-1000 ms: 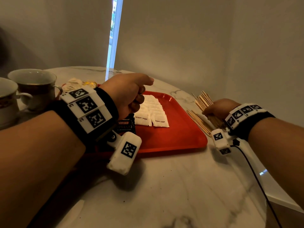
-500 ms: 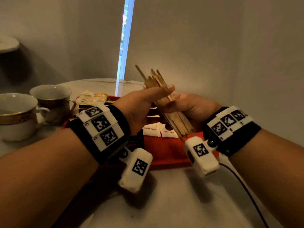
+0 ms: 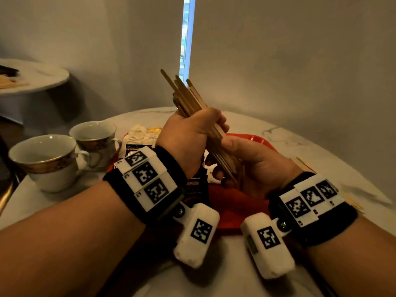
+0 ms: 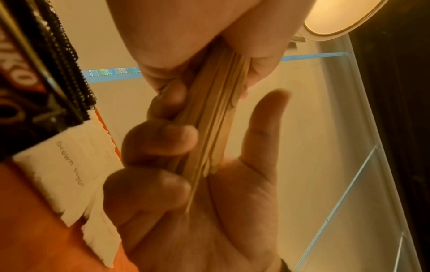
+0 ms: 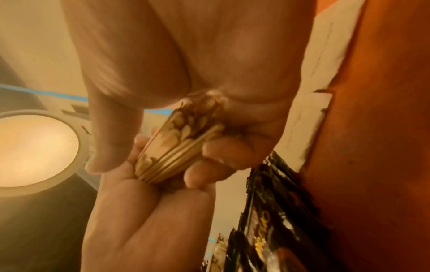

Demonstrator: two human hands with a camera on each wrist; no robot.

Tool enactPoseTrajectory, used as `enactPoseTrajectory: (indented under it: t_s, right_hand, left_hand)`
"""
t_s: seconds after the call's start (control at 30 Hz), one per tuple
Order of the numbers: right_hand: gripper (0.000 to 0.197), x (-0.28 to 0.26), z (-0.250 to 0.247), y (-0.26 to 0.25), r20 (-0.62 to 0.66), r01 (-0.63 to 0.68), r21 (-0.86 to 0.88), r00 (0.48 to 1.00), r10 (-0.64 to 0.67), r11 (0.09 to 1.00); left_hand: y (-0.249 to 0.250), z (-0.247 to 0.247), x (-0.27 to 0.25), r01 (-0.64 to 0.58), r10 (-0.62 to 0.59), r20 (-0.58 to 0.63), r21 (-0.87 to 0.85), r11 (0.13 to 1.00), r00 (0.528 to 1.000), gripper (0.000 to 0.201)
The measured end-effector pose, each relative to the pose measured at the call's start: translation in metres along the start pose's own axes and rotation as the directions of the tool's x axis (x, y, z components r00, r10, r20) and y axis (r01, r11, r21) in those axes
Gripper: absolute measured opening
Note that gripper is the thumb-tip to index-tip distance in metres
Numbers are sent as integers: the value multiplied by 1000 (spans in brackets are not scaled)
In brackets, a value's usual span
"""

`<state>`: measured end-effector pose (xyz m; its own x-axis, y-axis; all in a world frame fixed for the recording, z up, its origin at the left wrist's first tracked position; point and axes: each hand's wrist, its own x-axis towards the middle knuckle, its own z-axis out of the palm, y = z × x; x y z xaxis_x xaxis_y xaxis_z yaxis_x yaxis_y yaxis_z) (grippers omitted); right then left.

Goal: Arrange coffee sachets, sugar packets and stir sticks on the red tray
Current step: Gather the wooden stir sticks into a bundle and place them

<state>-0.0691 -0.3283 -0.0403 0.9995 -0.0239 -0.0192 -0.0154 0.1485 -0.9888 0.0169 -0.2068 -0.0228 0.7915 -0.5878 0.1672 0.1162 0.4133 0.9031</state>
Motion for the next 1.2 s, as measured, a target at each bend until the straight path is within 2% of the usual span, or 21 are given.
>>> enactPoseTrajectory:
  t_s: [0.1, 0.13, 0.17, 0.27, 0.3, 0.4, 0.47, 0.6, 0.7, 0.83, 0.97, 1.07, 1.13, 1.2]
  right_hand:
    - [9, 0, 3, 4, -52, 40, -82, 998, -44, 996]
    - [5, 0, 5, 4, -72, 48, -108, 996, -56, 993]
    - [4, 0, 6, 5, -87, 57, -131, 994, -68, 990]
    - [7, -3, 8, 6, -114, 51, -135, 991, -67, 990]
    - [8, -4, 8, 6, -111, 41, -132, 992, -55, 990]
    - [6, -7, 11, 6, -71, 27, -90, 997, -33, 996]
    - [15, -9, 9, 6, -38, 1, -37, 999, -2, 999]
    - [26, -12, 4, 9, 59, -48, 88, 997, 43, 995]
    - [38, -12, 2, 12, 115, -70, 88, 992, 59, 994]
    - [54, -8, 2, 17, 142, -63, 90, 989, 50, 994]
    - [59, -4, 8, 18, 100, -20, 132, 995, 6, 991]
    - [55, -1, 15, 14, -82, -54, 150, 994, 66, 987]
    - [53, 3, 15, 11, -236, -64, 202, 965, 112, 977]
    - [56, 6, 15, 10, -309, -28, 270, 944, 114, 962]
  left_hand:
    - [-2, 3, -3, -41, 42, -24, 38, 998, 999, 17]
    - [-3, 3, -3, -50, 51, -28, 35, 998, 998, 21]
    - [-4, 4, -3, -54, 55, -34, 18, 998, 998, 27]
    - [-6, 6, -5, -36, 35, -52, -23, 999, 998, 65]
    - [-6, 6, -5, -30, 29, -45, -16, 999, 999, 69]
    - [-4, 4, -6, -33, 32, 69, 9, 999, 997, 39]
    - [0, 3, -7, -12, 11, 169, 0, 1000, 986, 26]
    - [6, -1, -8, 33, -21, 354, -27, 999, 935, 26]
    - [6, -3, -8, 14, 3, 382, -42, 999, 924, 35]
    - [3, 0, -9, -16, 15, 313, 2, 1000, 950, 18]
    - [3, 7, -9, -67, 65, 86, 25, 997, 994, 22]
    - [8, 6, -4, -136, 135, -50, -14, 991, 990, 16]
    - [12, 4, 0, -188, 183, -87, -63, 980, 979, 16]
    - [13, 3, 3, -236, 231, -89, -49, 970, 969, 13]
